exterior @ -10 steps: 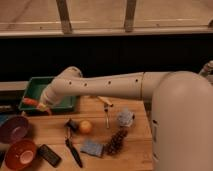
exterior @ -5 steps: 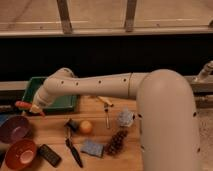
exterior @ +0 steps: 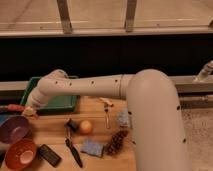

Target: Place pepper in purple bowl

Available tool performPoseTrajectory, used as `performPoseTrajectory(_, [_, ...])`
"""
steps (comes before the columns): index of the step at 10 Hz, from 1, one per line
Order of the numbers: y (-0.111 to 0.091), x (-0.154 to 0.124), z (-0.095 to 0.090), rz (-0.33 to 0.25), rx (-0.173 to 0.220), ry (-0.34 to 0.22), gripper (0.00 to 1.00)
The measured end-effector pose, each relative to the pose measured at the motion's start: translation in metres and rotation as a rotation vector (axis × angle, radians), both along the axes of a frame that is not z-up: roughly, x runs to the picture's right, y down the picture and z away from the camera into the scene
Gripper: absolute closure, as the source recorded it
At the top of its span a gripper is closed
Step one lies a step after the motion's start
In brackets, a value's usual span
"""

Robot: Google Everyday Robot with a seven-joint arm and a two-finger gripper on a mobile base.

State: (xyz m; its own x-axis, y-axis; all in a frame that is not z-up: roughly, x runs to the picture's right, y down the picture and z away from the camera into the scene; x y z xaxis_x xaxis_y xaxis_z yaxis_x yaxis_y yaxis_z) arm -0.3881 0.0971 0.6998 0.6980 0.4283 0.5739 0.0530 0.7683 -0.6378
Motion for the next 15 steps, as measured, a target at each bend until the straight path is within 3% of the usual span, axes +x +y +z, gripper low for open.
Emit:
performPoseTrajectory(3, [-0.007,-0.006,-0.02,-0.018,0.047,-0.044,1.0])
performPoseTrajectory(5, [-0.005,-0.019,-0.025,-0.038,0.057,-0.075,1.0])
performPoseTrajectory(13, [0.024,-0.073,-0.018,-0.089,-0.024,-0.201,0.99])
performPoseTrajectory(15, [0.03,-0.083,-0.02,-0.108,-0.035,-0.224,0.85])
